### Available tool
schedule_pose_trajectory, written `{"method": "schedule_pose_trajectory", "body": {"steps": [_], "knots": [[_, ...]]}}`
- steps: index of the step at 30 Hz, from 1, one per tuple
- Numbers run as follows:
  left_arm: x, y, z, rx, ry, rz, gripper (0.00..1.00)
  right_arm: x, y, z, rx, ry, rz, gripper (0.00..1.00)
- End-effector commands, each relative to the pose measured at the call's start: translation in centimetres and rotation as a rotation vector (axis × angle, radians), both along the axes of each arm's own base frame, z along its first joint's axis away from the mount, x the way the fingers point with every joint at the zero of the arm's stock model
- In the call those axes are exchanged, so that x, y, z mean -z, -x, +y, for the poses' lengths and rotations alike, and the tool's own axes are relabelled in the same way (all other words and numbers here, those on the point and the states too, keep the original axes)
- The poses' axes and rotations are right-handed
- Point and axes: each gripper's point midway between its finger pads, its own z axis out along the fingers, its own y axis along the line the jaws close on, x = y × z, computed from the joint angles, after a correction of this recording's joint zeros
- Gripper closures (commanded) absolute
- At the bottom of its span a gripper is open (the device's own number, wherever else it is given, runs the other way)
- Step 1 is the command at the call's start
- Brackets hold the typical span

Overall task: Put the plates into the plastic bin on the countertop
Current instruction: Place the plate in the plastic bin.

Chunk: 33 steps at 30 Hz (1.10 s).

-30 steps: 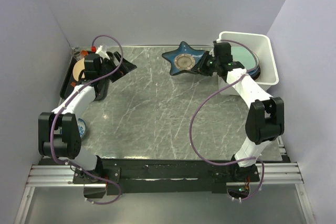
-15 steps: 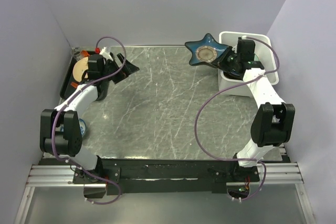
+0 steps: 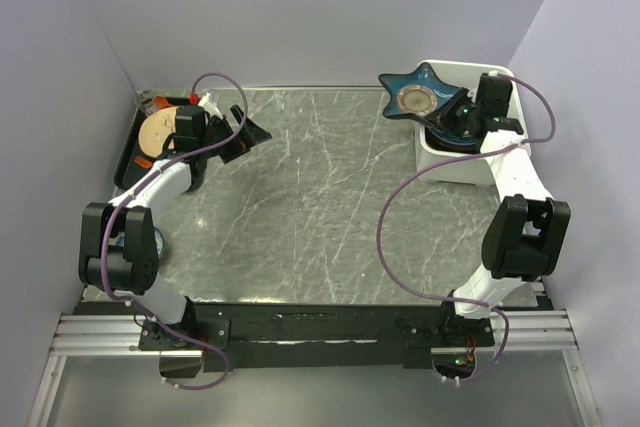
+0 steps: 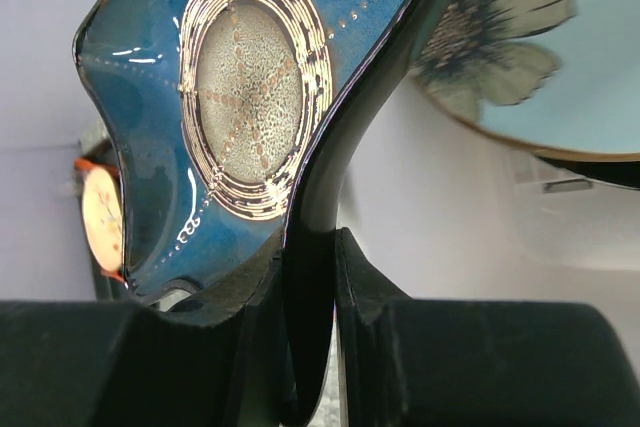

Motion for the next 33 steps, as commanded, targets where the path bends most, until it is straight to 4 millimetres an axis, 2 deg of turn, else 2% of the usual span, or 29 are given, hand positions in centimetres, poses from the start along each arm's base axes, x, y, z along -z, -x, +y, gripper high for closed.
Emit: {"method": "schedule_pose_trajectory", "body": {"steps": [1, 9, 16, 22, 33], "knots": [[-2.2, -0.9, -0.6, 0.020, -0.003, -0.072, 0.01, -11.7, -0.8, -1.1, 0.006, -0.019, -0.347, 1.00], [-2.1, -0.9, -1.0, 0.028, -0.011, -0.070, 0.01, -11.1, -1.1, -5.1, 0.105, -0.010, -0.350, 1.00], [-2.2, -0.8, -1.1, 0.030, -0.007, -0.074, 0.01, -9.5, -1.2, -8.9, 0.193, -0.028, -0.333, 1.00], [-2.2, -0.7, -1.5, 0.039, -0.014, -0.078, 0.01, -8.4, -1.8, -10.5, 0.216, -0.046, -0.316, 1.00], [-1.6, -0.4, -1.7, 0.048, -0.021, -0.067, 0.01, -3.9, -3.2, -11.6, 0.244, -0.067, -0.216, 0.98]]}}
